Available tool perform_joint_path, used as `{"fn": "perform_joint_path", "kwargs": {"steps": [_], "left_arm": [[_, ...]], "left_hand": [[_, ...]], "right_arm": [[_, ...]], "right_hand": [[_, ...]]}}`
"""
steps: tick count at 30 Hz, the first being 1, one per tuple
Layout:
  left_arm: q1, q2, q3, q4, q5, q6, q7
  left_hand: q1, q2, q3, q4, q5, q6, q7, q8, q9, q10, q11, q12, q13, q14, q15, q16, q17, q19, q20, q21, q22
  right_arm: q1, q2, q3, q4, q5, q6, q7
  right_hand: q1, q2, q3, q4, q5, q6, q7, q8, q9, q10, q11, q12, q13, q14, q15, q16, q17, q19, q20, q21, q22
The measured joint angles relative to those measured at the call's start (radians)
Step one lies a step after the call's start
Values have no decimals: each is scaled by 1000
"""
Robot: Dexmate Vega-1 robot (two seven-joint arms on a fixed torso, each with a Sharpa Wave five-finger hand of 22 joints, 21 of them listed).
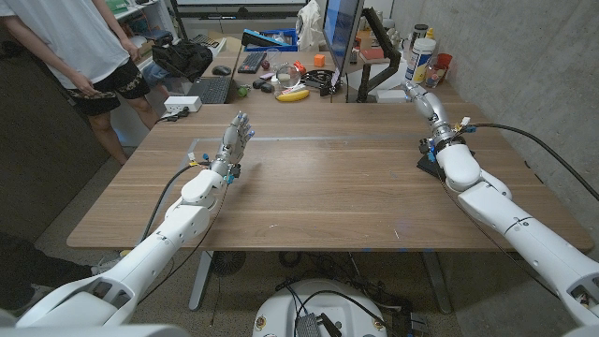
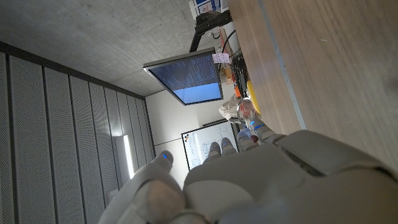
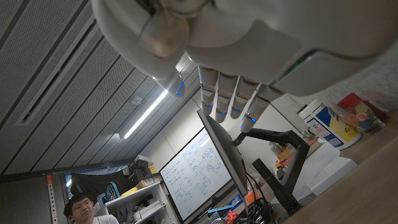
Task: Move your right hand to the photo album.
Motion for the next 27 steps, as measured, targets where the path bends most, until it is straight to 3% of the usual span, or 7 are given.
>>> {"fn": "perform_joint_path", "kwargs": {"steps": [27], "left_arm": [[2, 1, 4, -13, 7, 5, 8]], "left_hand": [[4, 4, -7, 1, 0, 0, 0, 0, 0, 0, 0, 0, 0, 0, 0, 0, 0, 0, 0, 0, 0]], "right_arm": [[-25, -71, 29, -57, -90, -63, -42]], "right_hand": [[22, -2, 7, -7, 0, 14, -7, 0, 5, 4, -4, 0, 0, 9, -2, 0, 0, 5, 5, 0, 0]]}}
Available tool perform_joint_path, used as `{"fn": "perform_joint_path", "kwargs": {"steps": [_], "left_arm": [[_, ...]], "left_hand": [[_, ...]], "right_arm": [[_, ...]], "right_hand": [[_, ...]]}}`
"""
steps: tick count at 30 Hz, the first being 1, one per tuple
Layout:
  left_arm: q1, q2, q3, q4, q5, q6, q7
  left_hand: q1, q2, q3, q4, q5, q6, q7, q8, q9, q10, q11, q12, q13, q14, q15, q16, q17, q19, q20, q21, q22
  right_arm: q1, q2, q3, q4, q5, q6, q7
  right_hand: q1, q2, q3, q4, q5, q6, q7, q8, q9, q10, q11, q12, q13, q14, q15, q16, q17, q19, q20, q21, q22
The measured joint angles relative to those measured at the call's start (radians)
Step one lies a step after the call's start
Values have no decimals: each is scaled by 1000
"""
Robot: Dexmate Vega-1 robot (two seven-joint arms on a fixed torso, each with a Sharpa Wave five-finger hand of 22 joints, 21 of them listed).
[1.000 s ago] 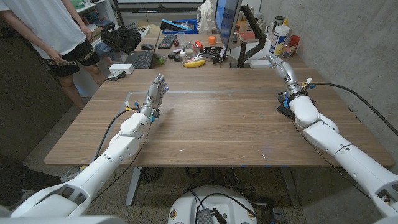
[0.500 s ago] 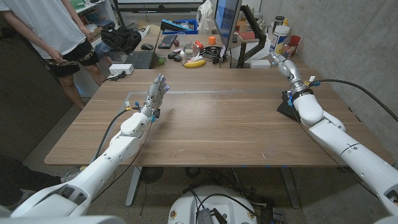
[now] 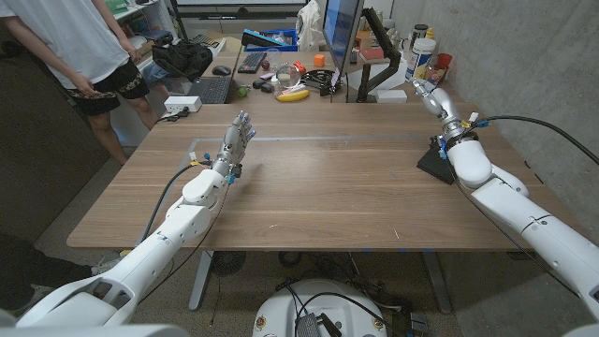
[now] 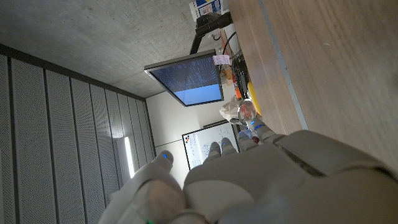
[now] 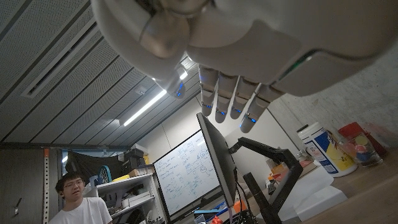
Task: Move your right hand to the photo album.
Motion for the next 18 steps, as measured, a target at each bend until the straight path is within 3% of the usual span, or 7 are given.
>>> {"fn": "perform_joint_path", "kwargs": {"steps": [18], "left_arm": [[1, 1, 1, -1, 1, 0, 0]], "left_hand": [[0, 0, -3, -3, 0, 0, 0, 0, 0, 0, 0, 0, 0, 0, 0, 0, 0, 0, 0, 0, 0]], "right_arm": [[0, -21, 0, -15, -80, -66, -37]], "right_hand": [[5, 5, 4, -4, 0, 18, -7, 0, 0, 9, -1, 0, 0, 0, 0, 0, 0, 3, -4, 0, 0]]}}
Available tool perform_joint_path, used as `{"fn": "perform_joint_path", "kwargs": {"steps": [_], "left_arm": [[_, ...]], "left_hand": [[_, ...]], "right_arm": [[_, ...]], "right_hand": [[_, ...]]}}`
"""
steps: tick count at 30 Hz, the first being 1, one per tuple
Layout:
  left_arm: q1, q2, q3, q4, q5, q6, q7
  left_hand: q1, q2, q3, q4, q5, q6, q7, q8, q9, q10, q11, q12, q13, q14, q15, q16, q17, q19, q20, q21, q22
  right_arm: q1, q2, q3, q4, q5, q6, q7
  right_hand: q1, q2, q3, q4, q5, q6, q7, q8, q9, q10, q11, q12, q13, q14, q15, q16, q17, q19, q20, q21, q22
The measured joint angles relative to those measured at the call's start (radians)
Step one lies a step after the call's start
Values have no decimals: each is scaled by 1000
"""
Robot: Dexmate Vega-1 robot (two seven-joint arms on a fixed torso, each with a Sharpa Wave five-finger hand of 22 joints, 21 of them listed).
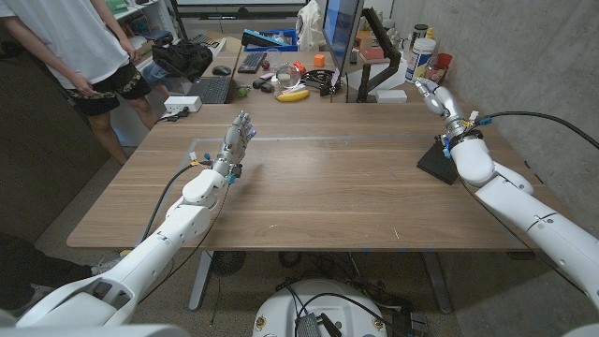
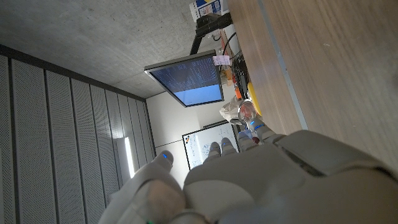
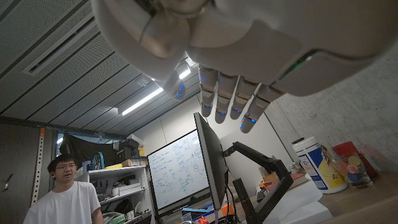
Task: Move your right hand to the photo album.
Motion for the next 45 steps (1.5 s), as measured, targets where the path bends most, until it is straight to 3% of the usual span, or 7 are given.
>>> {"fn": "perform_joint_path", "kwargs": {"steps": [36, 45], "left_arm": [[4, 4, -2, -3, -3, -7, -9], [3, 4, -1, -5, -1, -7, -9]], "left_hand": [[0, 0, -4, 4, 4, 0, 0, -1, 0, 0, 0, 0, 0, 0, 0, 0, 0, 0, 0, 0, 0], [0, 0, -8, 0, 4, 0, 0, -1, 0, 0, 0, 0, 0, 0, 0, 0, 0, 0, 0, 0, 0]], "right_arm": [[-1, -71, -22, -51, -125, -161, -56], [-1, -87, -28, -60, -146, -201, -59]], "right_hand": [[23, 6, 1, -7, -8, 11, -1, 0, 0, 0, 0, 0, 0, 4, -4, 0, 0, 0, 0, -5, 0], [33, 9, 3, -20, -8, 19, -16, 0, 0, -8, -18, -8, 0, 0, -7, -5, -2, 0, 0, -5, 0]]}}
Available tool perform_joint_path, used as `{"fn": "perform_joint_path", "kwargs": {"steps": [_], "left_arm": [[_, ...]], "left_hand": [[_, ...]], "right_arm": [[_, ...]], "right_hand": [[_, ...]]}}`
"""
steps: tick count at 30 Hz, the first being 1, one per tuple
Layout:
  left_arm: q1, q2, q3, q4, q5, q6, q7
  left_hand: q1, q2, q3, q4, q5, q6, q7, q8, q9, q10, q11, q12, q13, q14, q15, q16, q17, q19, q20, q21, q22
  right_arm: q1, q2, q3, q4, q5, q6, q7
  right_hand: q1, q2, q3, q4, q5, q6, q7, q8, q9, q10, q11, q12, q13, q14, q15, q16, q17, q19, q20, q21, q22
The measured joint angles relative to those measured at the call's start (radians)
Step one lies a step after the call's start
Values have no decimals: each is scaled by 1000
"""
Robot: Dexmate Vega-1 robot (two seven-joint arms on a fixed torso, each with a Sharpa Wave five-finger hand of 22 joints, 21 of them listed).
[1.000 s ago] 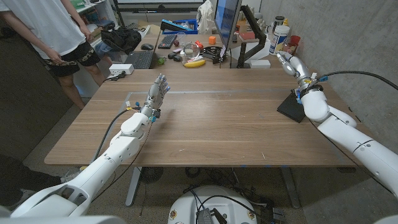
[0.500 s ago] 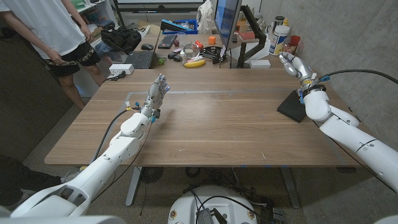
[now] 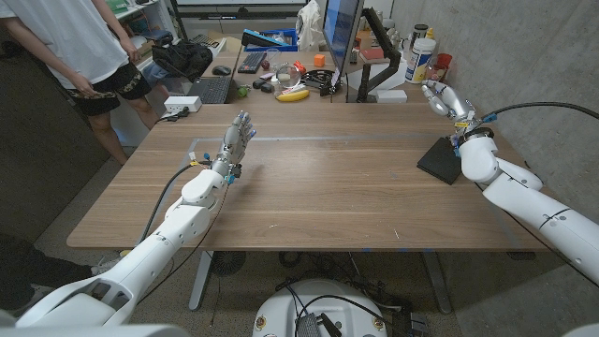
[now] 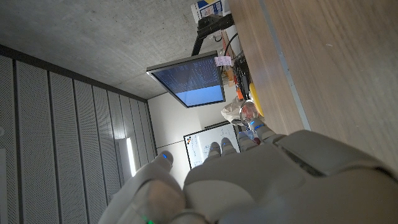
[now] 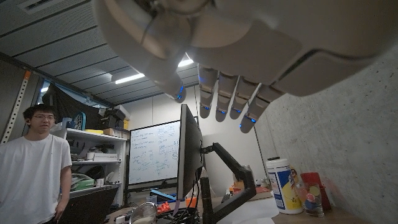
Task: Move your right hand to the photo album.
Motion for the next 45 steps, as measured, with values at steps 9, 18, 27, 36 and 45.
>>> {"fn": "perform_joint_path", "kwargs": {"steps": [9, 18, 27, 36, 45], "left_arm": [[0, 0, 2, -4, 3, 4, 1], [0, 0, 4, -9, 5, 7, 5], [4, 1, 4, -15, 7, 8, 10], [8, 2, 5, -22, 9, 11, 15], [11, 4, 5, -27, 10, 13, 18]], "left_hand": [[0, 0, 0, 0, 0, 0, 0, 0, 0, 0, 0, 1, 0, 0, 0, 0, 0, 0, 0, 0, 0], [0, 0, 0, 0, 0, 0, 0, 0, 0, 0, 0, 1, 0, 0, 0, 0, 0, 0, 0, 0, 0], [0, 0, 0, 0, 0, 0, 0, 0, 0, 0, 0, 1, 0, 0, 0, 0, 0, 0, 0, 0, 0], [0, 0, 0, 0, 0, 0, 0, 0, 0, 0, 0, 1, 0, 0, 0, 0, 0, 0, 0, 0, 0], [0, 0, 0, 0, 0, 0, 0, 0, 0, 0, 0, 1, 0, 0, 0, 0, 0, 0, 0, 0, 0]], "right_arm": [[0, -13, -9, -2, -18, -36, -3], [0, -24, -19, -5, -31, -71, -3], [-1, -34, -26, -9, -37, -101, 0], [-2, -42, -39, -9, -42, -127, 9], [-1, -48, -47, -6, -44, -141, 13]], "right_hand": [[5, 5, 0, -8, 0, 0, 0, 0, 0, 0, 0, 0, 0, 0, 0, 0, 0, -2, -2, 0, 0], [15, 8, -2, -12, 0, 0, 0, 0, 0, 0, 0, -8, 0, 0, 0, -4, 0, -10, -2, -7, 0], [24, 10, 1, -18, 0, -5, -5, -7, 0, -6, -5, -8, 0, -5, -5, -3, 0, -15, 0, -11, 0], [24, 10, -3, -22, 0, -11, -11, -7, 0, -6, -5, -8, 0, -11, 0, -3, 0, -18, 4, -15, 0], [24, 10, -3, -22, 0, -11, -11, -7, 0, -11, -11, -8, 0, -11, 0, -3, 0, -22, 0, -15, 0]]}}
